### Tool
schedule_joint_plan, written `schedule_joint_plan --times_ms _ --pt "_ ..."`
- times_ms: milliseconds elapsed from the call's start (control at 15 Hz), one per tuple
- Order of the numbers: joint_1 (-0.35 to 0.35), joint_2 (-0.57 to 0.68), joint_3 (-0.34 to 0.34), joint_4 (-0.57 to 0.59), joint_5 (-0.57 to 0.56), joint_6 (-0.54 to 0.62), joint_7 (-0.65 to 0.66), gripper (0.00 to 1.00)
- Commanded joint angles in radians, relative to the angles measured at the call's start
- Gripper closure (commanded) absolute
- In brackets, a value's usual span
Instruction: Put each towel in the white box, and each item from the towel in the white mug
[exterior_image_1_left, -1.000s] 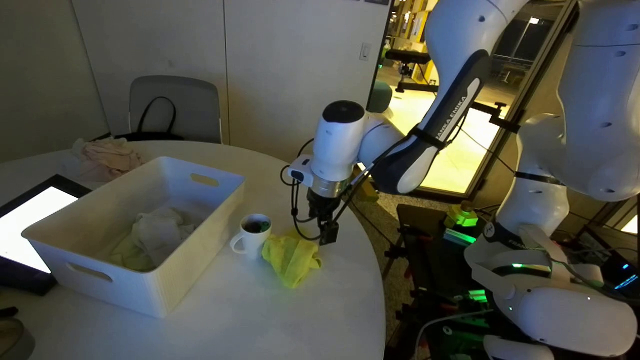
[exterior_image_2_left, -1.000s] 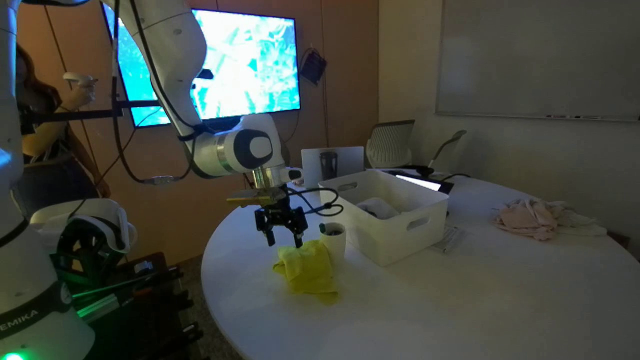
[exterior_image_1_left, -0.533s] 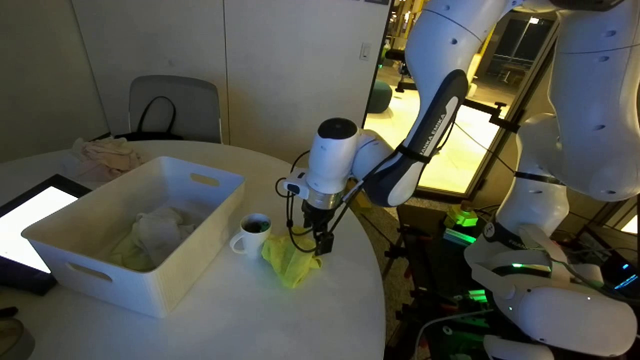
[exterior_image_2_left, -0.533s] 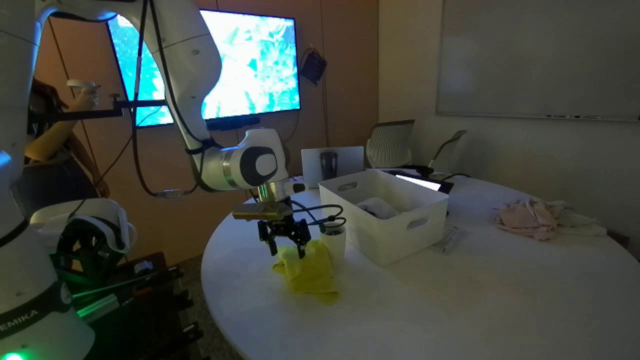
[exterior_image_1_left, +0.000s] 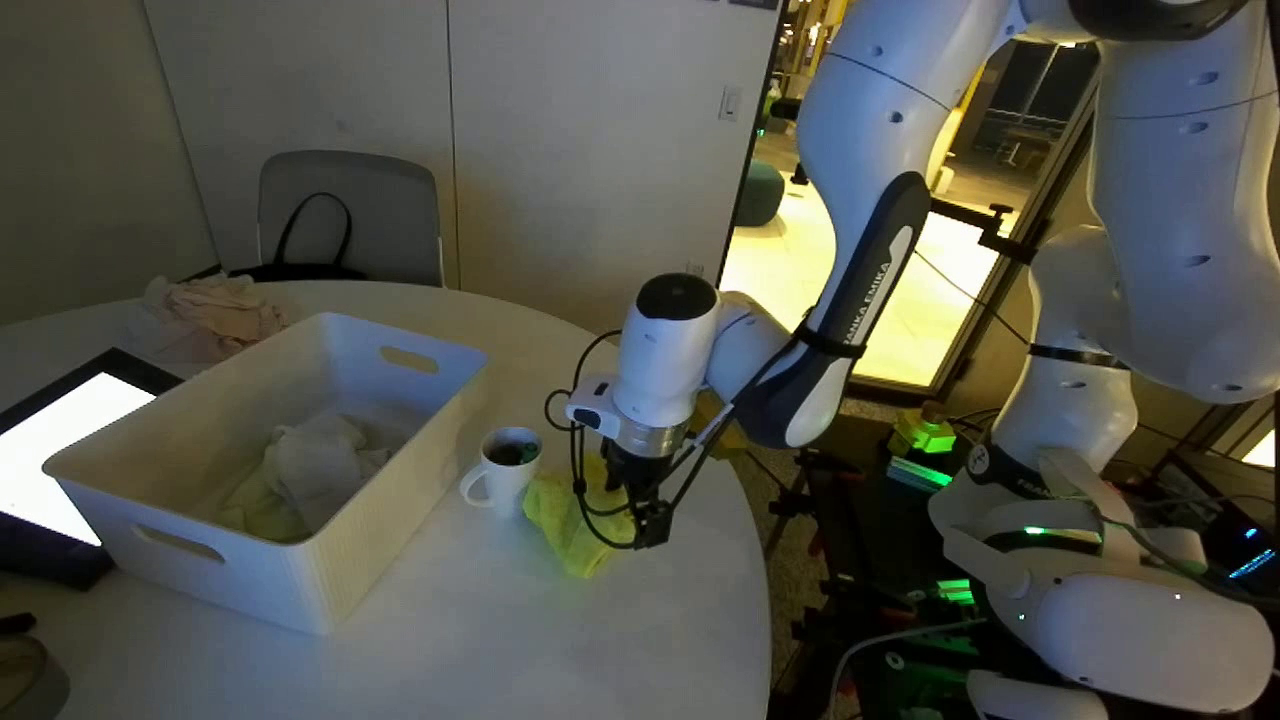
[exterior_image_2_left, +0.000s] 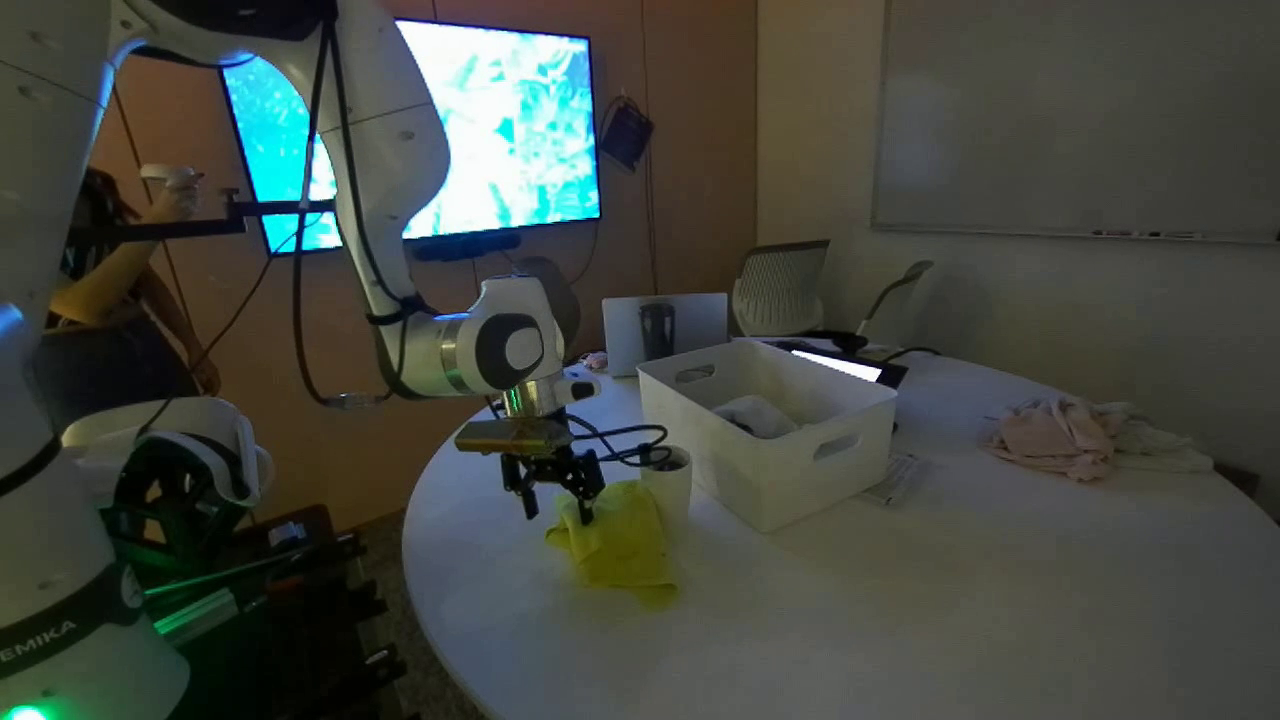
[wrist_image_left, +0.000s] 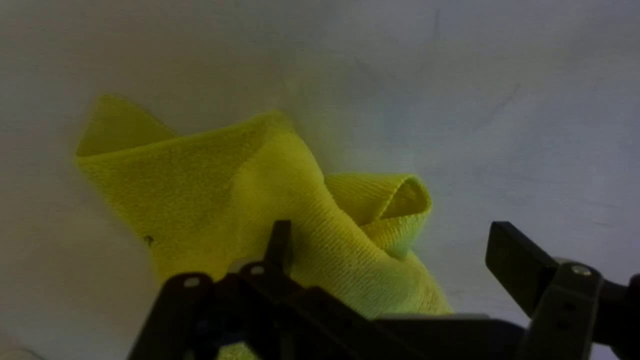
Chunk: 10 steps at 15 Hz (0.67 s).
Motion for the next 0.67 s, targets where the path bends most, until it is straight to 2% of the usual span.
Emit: schedule_joint_plan --times_ms 0,333,600 --pt "0.038 0.035 -0.027 0.023 -0.002 0.063 0.093 0.0" --pt "0.086 0.081 -0.083 0.067 -0.003 0.144 0.238 0.0" --pt "0.17 0.109 -0.168 0.097 -0.019 0.158 0.328 0.0"
